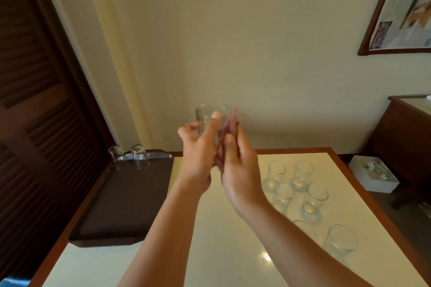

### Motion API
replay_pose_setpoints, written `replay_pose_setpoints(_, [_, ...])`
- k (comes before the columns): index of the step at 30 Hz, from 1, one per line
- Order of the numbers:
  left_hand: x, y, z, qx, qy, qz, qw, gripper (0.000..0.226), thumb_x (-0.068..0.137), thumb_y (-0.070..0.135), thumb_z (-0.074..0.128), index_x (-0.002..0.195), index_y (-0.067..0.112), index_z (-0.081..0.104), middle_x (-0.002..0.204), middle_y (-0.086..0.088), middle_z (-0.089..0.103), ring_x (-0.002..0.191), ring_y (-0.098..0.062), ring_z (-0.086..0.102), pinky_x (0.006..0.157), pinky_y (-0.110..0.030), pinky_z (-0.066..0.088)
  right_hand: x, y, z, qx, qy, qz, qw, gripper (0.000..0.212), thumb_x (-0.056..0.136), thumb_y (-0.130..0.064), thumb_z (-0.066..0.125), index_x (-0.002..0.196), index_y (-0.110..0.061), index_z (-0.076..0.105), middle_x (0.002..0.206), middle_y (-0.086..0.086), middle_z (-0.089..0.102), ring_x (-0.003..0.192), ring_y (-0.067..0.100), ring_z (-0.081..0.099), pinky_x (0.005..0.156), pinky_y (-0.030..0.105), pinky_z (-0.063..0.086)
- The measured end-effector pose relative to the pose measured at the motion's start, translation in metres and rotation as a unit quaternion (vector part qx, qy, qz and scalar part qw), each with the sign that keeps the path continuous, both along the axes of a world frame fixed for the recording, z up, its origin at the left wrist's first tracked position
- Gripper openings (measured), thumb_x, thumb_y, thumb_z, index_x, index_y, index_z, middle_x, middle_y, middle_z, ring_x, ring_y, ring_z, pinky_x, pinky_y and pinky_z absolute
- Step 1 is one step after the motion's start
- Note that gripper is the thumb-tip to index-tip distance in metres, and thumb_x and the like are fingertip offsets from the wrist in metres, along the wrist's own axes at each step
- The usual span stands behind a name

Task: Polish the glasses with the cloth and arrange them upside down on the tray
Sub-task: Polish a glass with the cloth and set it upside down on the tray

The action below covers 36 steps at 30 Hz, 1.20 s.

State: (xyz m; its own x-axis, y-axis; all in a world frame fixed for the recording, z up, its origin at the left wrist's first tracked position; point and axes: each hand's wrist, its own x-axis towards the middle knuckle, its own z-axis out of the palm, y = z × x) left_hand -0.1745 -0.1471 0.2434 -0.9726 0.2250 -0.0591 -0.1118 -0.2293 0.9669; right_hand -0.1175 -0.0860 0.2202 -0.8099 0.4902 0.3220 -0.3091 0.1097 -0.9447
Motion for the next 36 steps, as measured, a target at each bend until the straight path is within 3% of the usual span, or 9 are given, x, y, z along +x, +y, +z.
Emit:
replay_pose_setpoints(5, [0.0, -0.01, 0.001, -0.109, 0.03, -0.036, 0.993, 0.044, 0.098, 0.061, 0.058, 0.109, 0.018, 0.067, 0.106, -0.015, 0.074, 0.082, -0.023, 0.064, 0.078, -0.048, 0.057, -0.02, 0.02, 0.018, -0.144, 0.034, -0.01, 0.989, 0.036, 0.11, -0.019, 0.034, 0.142, -0.021, 0.052, 0.11, 0.007, 0.072, 0.075, -0.005, 0.066, 0.067, 0.01, 0.053])
replay_pose_setpoints(11, [0.001, -0.009, 0.006, -0.118, 0.072, -0.016, 0.99, 0.072, 0.079, 0.073, 0.07, 0.122, 0.023, 0.043, 0.109, -0.01, 0.064, 0.077, -0.02, 0.066, 0.056, -0.03, 0.052, -0.004, -0.012, 0.001, -0.071, -0.008, -0.03, 0.997, 0.041, 0.103, -0.042, 0.038, 0.142, -0.04, 0.054, 0.116, -0.002, 0.074, 0.103, 0.012, 0.073, 0.087, 0.039, 0.061])
replay_pose_setpoints(15, [0.005, -0.012, 0.007, -0.144, 0.095, -0.076, 0.982, 0.056, 0.095, 0.06, 0.062, 0.12, 0.011, 0.059, 0.112, -0.013, 0.071, 0.087, -0.016, 0.067, 0.072, -0.022, 0.05, -0.026, 0.012, 0.019, -0.15, 0.001, -0.112, 0.982, 0.033, 0.105, -0.035, 0.038, 0.11, -0.033, 0.071, 0.096, 0.003, 0.073, 0.087, 0.025, 0.068, 0.083, 0.045, 0.055])
replay_pose_setpoints(18, [0.008, -0.012, 0.0, -0.167, 0.08, -0.088, 0.979, 0.065, 0.091, 0.064, 0.067, 0.134, 0.022, 0.043, 0.133, -0.008, 0.05, 0.108, -0.01, 0.056, 0.092, -0.035, 0.05, -0.022, 0.009, 0.017, -0.145, 0.006, -0.102, 0.984, 0.035, 0.108, -0.031, 0.04, 0.13, -0.022, 0.065, 0.12, 0.002, 0.073, 0.109, 0.019, 0.07, 0.098, 0.039, 0.056])
replay_pose_setpoints(21, [0.005, -0.016, 0.003, -0.082, 0.086, 0.038, 0.992, 0.076, 0.073, 0.079, 0.072, 0.124, 0.033, 0.038, 0.134, -0.011, 0.055, 0.118, -0.027, 0.066, 0.098, -0.049, 0.059, 0.002, -0.019, 0.001, -0.115, 0.008, 0.02, 0.993, 0.038, 0.109, -0.027, 0.041, 0.144, -0.033, 0.055, 0.117, 0.007, 0.072, 0.096, 0.015, 0.069, 0.072, 0.026, 0.058])
replay_pose_setpoints(24, [0.006, -0.018, 0.006, -0.079, 0.123, 0.06, 0.987, 0.037, 0.096, 0.058, 0.063, 0.107, 0.024, 0.059, 0.102, -0.001, 0.071, 0.095, -0.023, 0.073, 0.081, -0.039, 0.06, -0.013, -0.007, 0.013, -0.26, 0.037, 0.033, 0.964, 0.037, 0.11, -0.018, 0.037, 0.141, -0.017, 0.057, 0.097, 0.008, 0.067, 0.078, 0.014, 0.062, 0.054, 0.016, 0.052])
replay_pose_setpoints(27, [0.011, -0.018, 0.001, -0.088, 0.094, -0.009, 0.992, 0.046, 0.095, 0.062, 0.061, 0.114, 0.021, 0.062, 0.113, 0.0, 0.068, 0.106, -0.016, 0.068, 0.08, -0.028, 0.052, -0.027, 0.002, 0.023, -0.257, 0.032, -0.014, 0.966, 0.031, 0.11, -0.023, 0.039, 0.122, -0.012, 0.066, 0.086, -0.004, 0.073, 0.078, 0.014, 0.069, 0.063, 0.021, 0.055])
replay_pose_setpoints(30, [0.001, -0.021, -0.001, -0.07, 0.069, 0.059, 0.993, 0.069, 0.082, 0.074, 0.069, 0.124, 0.028, 0.042, 0.131, -0.004, 0.05, 0.122, -0.016, 0.058, 0.096, -0.035, 0.054, -0.008, -0.023, 0.008, -0.135, 0.003, 0.027, 0.99, 0.034, 0.11, -0.022, 0.04, 0.137, -0.02, 0.059, 0.113, -0.001, 0.075, 0.099, 0.012, 0.074, 0.078, 0.023, 0.058])
replay_pose_setpoints(36, [0.007, -0.027, -0.002, -0.034, 0.022, 0.022, 0.999, 0.051, 0.1, 0.066, 0.049, 0.106, 0.019, 0.065, 0.108, -0.003, 0.071, 0.096, -0.02, 0.069, 0.082, -0.035, 0.053, -0.034, -0.01, 0.014, -0.176, 0.023, -0.001, 0.984, 0.033, 0.11, -0.022, 0.038, 0.13, -0.026, 0.065, 0.108, -0.006, 0.076, 0.101, 0.015, 0.073, 0.086, 0.036, 0.058])
